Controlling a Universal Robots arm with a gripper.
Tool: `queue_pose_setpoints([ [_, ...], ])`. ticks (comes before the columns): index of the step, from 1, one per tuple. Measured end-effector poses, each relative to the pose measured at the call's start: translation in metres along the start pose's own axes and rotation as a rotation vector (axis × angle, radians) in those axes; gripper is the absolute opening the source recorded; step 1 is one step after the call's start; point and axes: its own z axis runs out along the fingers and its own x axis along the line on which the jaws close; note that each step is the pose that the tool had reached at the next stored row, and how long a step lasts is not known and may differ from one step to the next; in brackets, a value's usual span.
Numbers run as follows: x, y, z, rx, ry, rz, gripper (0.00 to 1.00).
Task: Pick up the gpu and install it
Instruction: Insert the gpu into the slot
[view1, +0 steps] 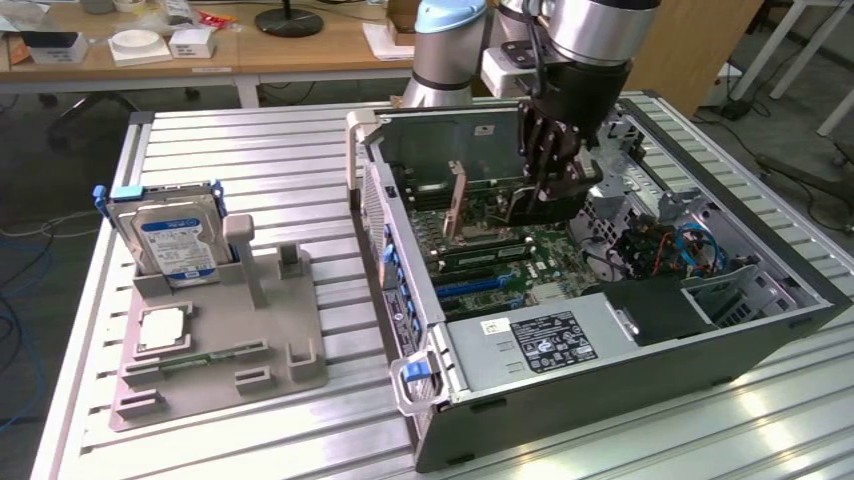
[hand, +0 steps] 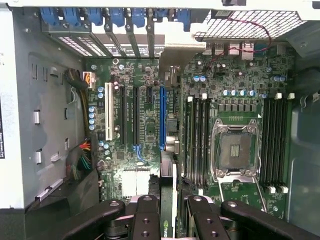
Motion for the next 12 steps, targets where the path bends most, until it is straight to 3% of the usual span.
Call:
queue_pose_setpoints([
  [5,0.000,0.0004,0.0109,-0.0001,0.0001,0.000,0.26],
  [12,0.000,0.0007,0.0148,-0.0008,0.0000,0.000,0.26],
])
